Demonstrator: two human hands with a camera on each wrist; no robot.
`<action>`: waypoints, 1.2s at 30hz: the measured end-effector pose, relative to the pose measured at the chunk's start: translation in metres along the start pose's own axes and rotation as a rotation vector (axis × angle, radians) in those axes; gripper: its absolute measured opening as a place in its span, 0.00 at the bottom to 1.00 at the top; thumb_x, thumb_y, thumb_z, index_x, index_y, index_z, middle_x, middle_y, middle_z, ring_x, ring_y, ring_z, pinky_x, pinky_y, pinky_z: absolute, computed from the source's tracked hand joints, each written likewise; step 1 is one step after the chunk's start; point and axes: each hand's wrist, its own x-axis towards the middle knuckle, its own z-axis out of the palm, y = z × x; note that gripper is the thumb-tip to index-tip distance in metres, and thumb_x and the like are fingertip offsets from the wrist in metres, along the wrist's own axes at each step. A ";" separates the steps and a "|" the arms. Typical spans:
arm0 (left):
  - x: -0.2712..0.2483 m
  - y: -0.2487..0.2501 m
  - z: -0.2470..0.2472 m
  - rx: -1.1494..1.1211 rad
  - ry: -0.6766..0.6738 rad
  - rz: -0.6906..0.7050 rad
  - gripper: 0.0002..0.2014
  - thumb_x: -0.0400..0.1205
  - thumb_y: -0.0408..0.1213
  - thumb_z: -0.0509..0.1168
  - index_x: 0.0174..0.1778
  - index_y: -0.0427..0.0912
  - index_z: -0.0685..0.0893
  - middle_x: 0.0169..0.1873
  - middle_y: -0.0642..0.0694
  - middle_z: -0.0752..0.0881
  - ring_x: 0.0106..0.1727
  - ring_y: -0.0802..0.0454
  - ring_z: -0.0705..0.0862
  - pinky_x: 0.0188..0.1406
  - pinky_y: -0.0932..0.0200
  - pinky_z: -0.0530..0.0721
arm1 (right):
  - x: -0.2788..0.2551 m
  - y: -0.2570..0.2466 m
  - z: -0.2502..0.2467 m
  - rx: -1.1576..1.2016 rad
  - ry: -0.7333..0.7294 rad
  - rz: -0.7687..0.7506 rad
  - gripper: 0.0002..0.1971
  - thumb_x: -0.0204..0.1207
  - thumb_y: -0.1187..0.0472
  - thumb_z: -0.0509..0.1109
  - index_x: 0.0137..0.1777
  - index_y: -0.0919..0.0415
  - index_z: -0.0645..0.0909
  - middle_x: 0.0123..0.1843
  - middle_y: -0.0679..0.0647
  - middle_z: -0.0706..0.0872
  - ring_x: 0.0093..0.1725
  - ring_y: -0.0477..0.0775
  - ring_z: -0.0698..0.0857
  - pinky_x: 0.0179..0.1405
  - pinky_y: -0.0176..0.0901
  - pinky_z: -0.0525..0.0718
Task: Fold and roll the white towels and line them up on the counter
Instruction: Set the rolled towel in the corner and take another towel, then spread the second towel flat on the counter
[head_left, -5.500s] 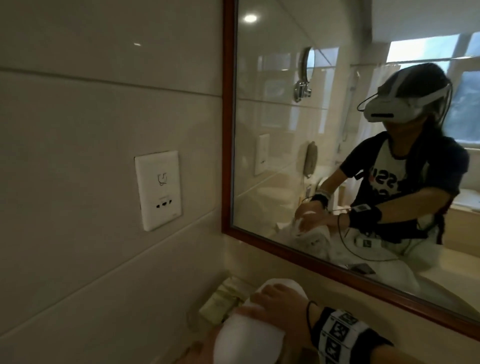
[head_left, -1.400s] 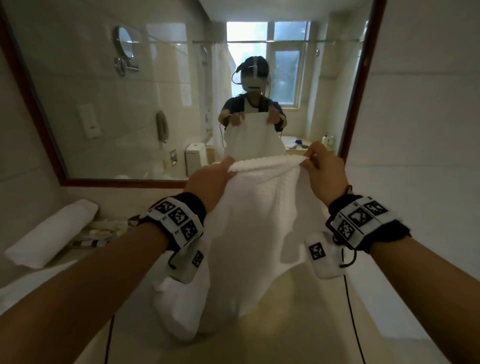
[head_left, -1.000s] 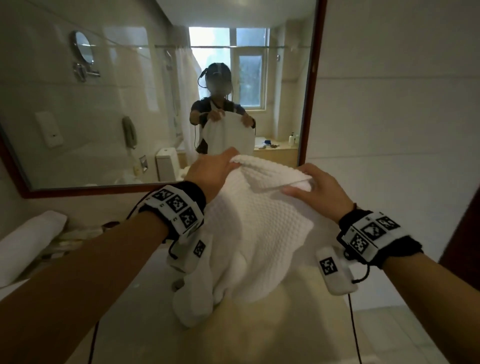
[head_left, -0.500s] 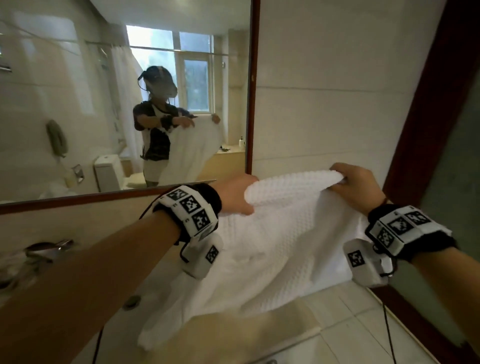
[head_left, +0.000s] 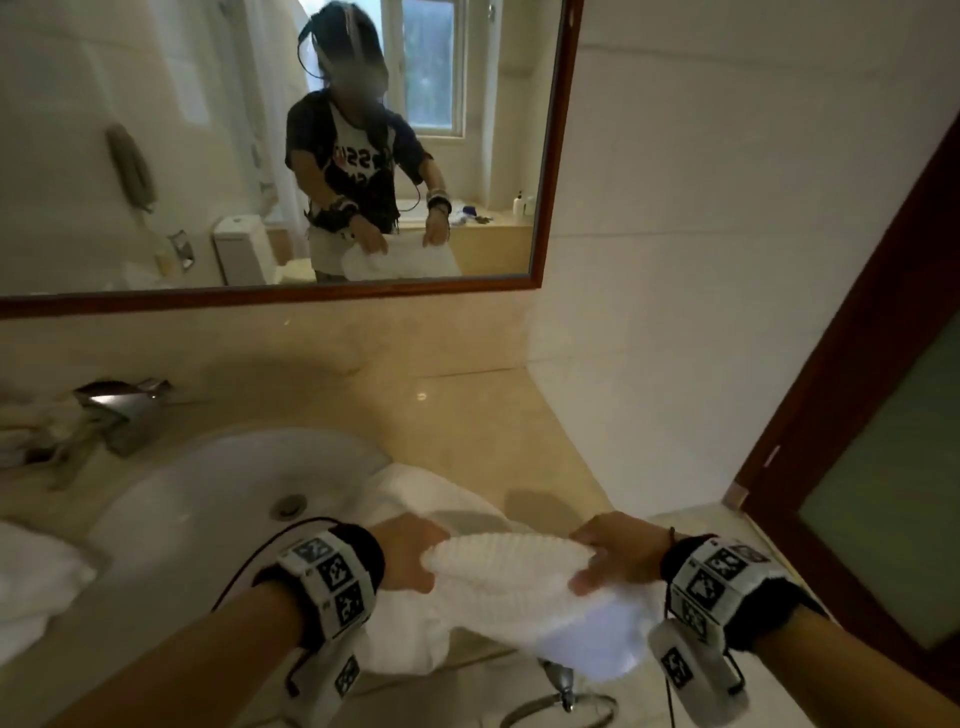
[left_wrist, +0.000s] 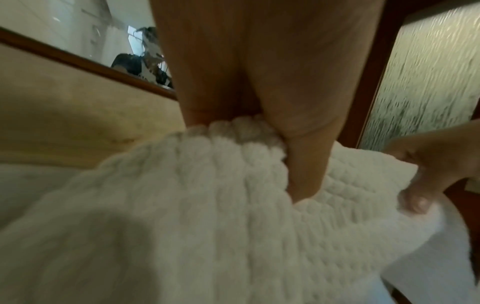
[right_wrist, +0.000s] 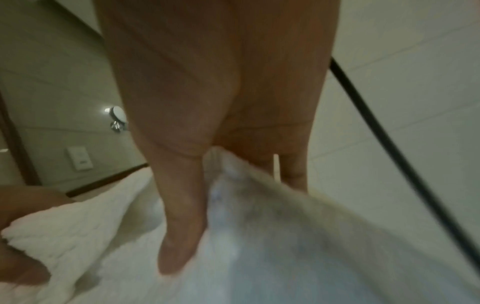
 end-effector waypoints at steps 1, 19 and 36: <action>0.002 -0.006 0.012 -0.010 -0.055 0.009 0.23 0.82 0.33 0.63 0.75 0.40 0.71 0.73 0.43 0.73 0.75 0.45 0.70 0.74 0.58 0.66 | 0.008 0.000 0.011 -0.007 -0.090 -0.008 0.14 0.71 0.50 0.74 0.49 0.60 0.84 0.50 0.60 0.88 0.44 0.52 0.81 0.45 0.41 0.76; 0.039 -0.096 0.046 -0.017 0.101 -0.368 0.43 0.80 0.63 0.54 0.83 0.47 0.41 0.83 0.46 0.45 0.84 0.46 0.48 0.82 0.49 0.52 | 0.128 -0.029 0.006 -0.130 0.129 0.082 0.19 0.84 0.61 0.57 0.75 0.54 0.70 0.77 0.58 0.71 0.75 0.57 0.71 0.73 0.43 0.67; 0.056 -0.112 0.055 -0.011 0.395 -0.232 0.17 0.78 0.48 0.65 0.64 0.54 0.82 0.57 0.48 0.87 0.56 0.56 0.87 0.54 0.66 0.82 | 0.178 -0.059 0.008 -0.048 0.202 -0.194 0.15 0.80 0.54 0.64 0.33 0.56 0.68 0.39 0.53 0.75 0.43 0.49 0.71 0.38 0.41 0.63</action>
